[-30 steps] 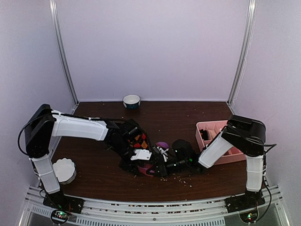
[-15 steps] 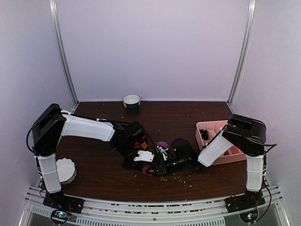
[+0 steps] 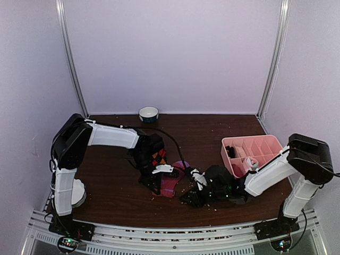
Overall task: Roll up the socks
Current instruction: Roll the sock.
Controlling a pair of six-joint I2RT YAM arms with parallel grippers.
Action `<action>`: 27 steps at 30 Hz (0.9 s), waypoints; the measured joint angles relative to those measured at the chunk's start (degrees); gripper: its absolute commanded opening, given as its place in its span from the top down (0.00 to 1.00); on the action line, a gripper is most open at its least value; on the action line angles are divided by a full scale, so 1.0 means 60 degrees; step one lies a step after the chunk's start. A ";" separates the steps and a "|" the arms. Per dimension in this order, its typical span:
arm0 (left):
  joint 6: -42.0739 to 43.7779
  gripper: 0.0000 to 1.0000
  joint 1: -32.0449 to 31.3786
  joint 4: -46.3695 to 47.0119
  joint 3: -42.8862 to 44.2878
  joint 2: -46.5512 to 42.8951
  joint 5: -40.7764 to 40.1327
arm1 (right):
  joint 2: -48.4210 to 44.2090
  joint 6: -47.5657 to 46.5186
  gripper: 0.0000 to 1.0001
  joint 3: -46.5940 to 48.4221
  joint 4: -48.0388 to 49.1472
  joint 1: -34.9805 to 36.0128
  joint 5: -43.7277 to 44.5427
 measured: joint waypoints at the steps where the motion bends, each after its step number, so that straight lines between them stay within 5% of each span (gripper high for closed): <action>1: -0.0004 1.00 0.0033 -0.0277 0.0138 0.0138 0.0186 | -0.0142 -0.0164 0.10 -0.0066 -0.0142 0.0189 0.0372; 2: -0.0004 1.00 0.0051 -0.0506 0.0259 0.0273 0.0379 | -0.0331 -0.0361 0.00 -0.0146 -0.0324 0.0452 0.0845; 11: -0.0586 1.00 0.0095 -0.1803 0.0361 0.0678 0.1086 | -0.1650 -0.1231 0.00 -0.0146 -0.2320 0.1876 0.5297; 18: -0.0984 1.00 0.0248 -0.1843 0.0368 0.0860 0.1279 | -0.1632 -0.1665 0.01 -0.0047 -0.2193 0.2087 0.6481; 27: -0.1362 0.91 0.0288 -0.1909 0.0532 0.1009 0.1344 | -0.0270 -0.4987 0.31 0.0080 -0.0331 0.3960 0.5963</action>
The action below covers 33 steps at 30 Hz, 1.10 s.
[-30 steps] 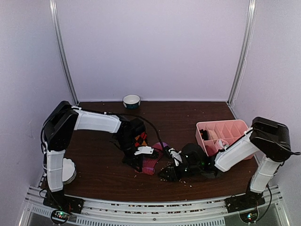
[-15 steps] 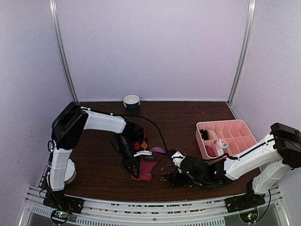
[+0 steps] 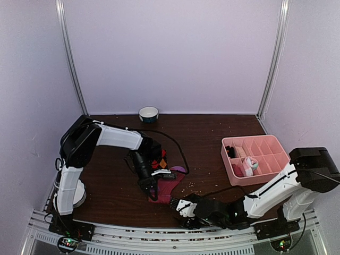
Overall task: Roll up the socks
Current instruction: Roll the sock.
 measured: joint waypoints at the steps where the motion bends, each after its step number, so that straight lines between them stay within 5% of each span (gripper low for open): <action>1: -0.0062 0.91 0.0000 -0.0004 0.0004 0.0004 -0.0004 | 0.0135 -0.0346 0.34 0.0011 0.0270 -0.0004 -0.0142; 15: -0.0280 0.90 0.0000 -0.0444 0.0372 0.0270 -0.0011 | 0.1865 -0.2765 0.66 0.1996 0.0765 -0.1096 -0.1723; 22: -0.0244 0.80 0.0000 -0.0597 0.0448 0.0310 -0.0036 | 0.2350 -0.2892 0.73 0.2306 0.0412 -0.1453 -0.2408; 25: -0.0087 0.64 0.0004 -0.0648 0.0459 0.0302 -0.0015 | 0.2517 -0.2758 0.74 0.2459 0.0415 -0.1606 -0.2586; 27: 0.0142 0.30 0.0018 -0.0674 0.0401 0.0197 0.0004 | 0.2681 -0.2546 0.76 0.2674 0.0401 -0.1756 -0.2849; 28: 0.0248 0.06 0.0029 -0.0678 0.0313 0.0055 0.0033 | 0.2747 -0.2437 0.77 0.2769 0.0379 -0.1858 -0.3016; 33: 0.0506 0.02 0.0073 0.0120 -0.0310 -0.1107 -0.0466 | 0.2849 -0.1861 0.92 0.2929 0.0357 -0.2259 -0.4000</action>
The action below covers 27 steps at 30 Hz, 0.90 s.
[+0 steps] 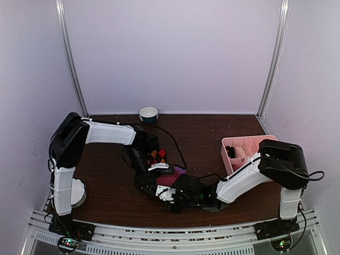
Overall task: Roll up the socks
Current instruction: Roll the sock.
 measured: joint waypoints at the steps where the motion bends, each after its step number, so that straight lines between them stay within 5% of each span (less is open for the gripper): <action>1: 0.0004 0.02 0.0047 0.0288 -0.0164 -0.0255 -0.0182 | 0.0004 0.0142 0.95 -0.0007 -0.0004 -0.0033 -0.0168; 15: -0.0656 0.02 0.0222 0.4353 -0.2630 -0.4710 -0.3752 | 0.0208 0.3395 1.00 -0.0069 0.0433 -0.1137 -0.2798; 18: -0.1024 0.34 0.0627 0.4845 -0.2929 -0.4983 -0.4721 | 0.0262 0.4003 1.00 -0.0051 0.0477 -0.1392 -0.3413; 20: -0.1013 0.40 0.1144 0.4579 -0.2514 -0.4572 -0.4900 | 0.0302 0.4350 1.00 -0.0025 0.0463 -0.1577 -0.3854; 23: -0.0750 0.33 0.1716 0.4615 -0.2193 -0.3952 -0.4841 | 0.0372 0.4849 1.00 0.0080 0.0328 -0.1869 -0.4481; 27: 0.0095 0.19 0.1399 0.4783 -0.3628 -0.4692 -0.4302 | 0.0525 0.5523 1.00 0.0160 0.0277 -0.2313 -0.5351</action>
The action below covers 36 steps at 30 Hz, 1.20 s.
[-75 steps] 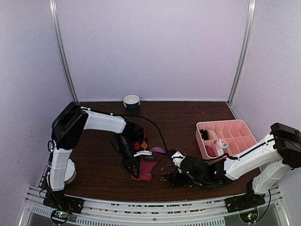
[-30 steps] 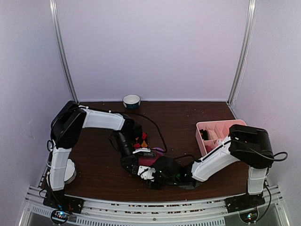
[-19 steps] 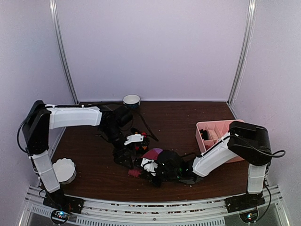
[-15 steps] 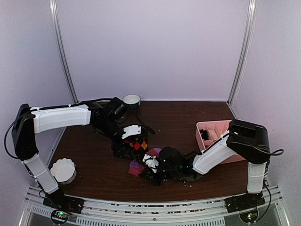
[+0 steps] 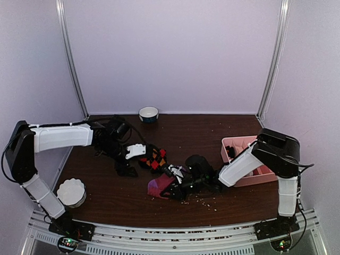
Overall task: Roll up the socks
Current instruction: Roll the sock.
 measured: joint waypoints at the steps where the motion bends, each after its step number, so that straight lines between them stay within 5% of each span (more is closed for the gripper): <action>1: 0.0240 0.19 -0.0204 -0.0080 -0.0288 -0.0211 0.0237 | 0.0076 0.0211 1.00 0.0051 0.0007 -0.0138 -0.0280; 12: 0.1555 0.36 -0.2761 0.0433 -0.0849 0.0484 0.0393 | 0.0736 0.1796 1.00 0.0685 -0.0386 -0.0852 -0.1993; 22: 0.1657 0.74 -0.2991 0.0841 -0.0262 0.1599 -0.0204 | 0.0747 0.2481 1.00 0.0645 -0.0288 -0.0878 -0.1989; 24: 0.1643 0.80 -0.2994 0.0925 -0.0222 0.1716 -0.0273 | 0.0747 0.2539 0.95 0.0637 -0.0259 -0.0878 -0.1985; 28: 0.1548 0.99 -0.2991 0.0882 -0.0069 0.1836 -0.0321 | 0.0670 0.2630 0.69 0.0484 -0.0095 -0.0878 -0.1876; 36: 0.1253 1.00 -0.2255 -0.0470 0.1104 0.2634 0.1005 | -0.0954 0.2069 0.49 -0.1410 0.0361 -0.0838 -0.0576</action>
